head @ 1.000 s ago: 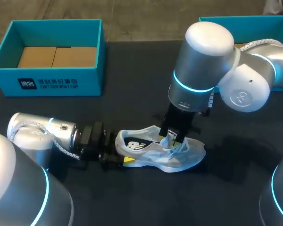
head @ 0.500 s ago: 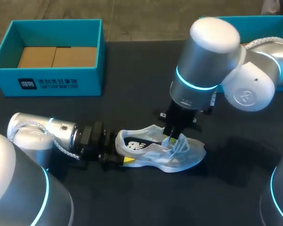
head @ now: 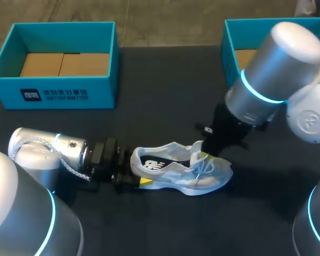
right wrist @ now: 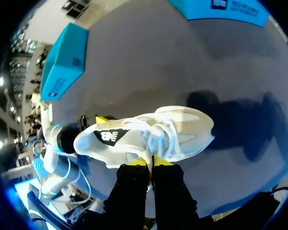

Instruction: Take the shoe out of the shoebox, open the shoe tongue, remove and reinsert the insole, then place the shoe into the shoebox

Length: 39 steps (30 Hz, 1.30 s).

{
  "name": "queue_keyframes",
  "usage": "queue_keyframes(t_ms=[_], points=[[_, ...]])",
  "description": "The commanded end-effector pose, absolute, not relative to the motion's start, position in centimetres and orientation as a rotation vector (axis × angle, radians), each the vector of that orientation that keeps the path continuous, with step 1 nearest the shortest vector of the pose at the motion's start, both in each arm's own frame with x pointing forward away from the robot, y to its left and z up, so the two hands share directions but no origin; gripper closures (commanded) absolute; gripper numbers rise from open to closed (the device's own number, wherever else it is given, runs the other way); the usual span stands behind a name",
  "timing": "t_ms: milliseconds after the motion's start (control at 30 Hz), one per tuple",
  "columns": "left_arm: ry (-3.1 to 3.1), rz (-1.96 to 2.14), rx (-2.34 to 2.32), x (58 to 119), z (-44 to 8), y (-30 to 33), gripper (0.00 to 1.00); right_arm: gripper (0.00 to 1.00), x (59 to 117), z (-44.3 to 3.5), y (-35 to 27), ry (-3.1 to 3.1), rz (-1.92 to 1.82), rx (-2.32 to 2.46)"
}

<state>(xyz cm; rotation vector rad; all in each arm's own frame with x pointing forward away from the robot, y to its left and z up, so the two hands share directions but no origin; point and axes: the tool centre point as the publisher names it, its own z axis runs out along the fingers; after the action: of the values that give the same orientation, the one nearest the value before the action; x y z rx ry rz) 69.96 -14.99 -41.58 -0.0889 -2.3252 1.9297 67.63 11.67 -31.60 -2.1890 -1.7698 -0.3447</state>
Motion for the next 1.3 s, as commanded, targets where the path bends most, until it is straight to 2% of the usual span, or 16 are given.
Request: queue_keyframes(t_ms=[33, 1067, 1200, 1233, 1267, 1300], points=[[-2.327, 1.926, -0.088, 69.8, -41.9, -15.2, 1.00, 1.00, 67.6, -32.0, 9.4, -1.725, -0.491, -2.057], [-2.327, 1.926, -0.088, 69.8, -41.9, -15.2, 1.00, 1.00, 66.7, -35.8, 5.2, -1.778, -0.785, -1.786], [-2.327, 1.926, -0.088, 69.8, -41.9, -15.2, 1.00, 0.55, 66.6, -35.5, 5.1, -1.781, -0.807, -1.774], [-2.327, 1.926, -0.088, 69.8, -41.9, -15.2, 1.00, 0.51, 66.6, -35.5, 5.1, -1.780, -0.808, -1.774], [-2.327, 1.926, -0.088, 69.8, -41.9, -15.2, 1.00, 0.38, 66.6, -35.3, 5.1, -1.781, -0.811, -1.772], [-2.327, 1.926, -0.088, 69.8, -41.9, -15.2, 1.00, 0.31, 66.6, -35.1, 5.1, -1.783, -0.812, -1.775]])
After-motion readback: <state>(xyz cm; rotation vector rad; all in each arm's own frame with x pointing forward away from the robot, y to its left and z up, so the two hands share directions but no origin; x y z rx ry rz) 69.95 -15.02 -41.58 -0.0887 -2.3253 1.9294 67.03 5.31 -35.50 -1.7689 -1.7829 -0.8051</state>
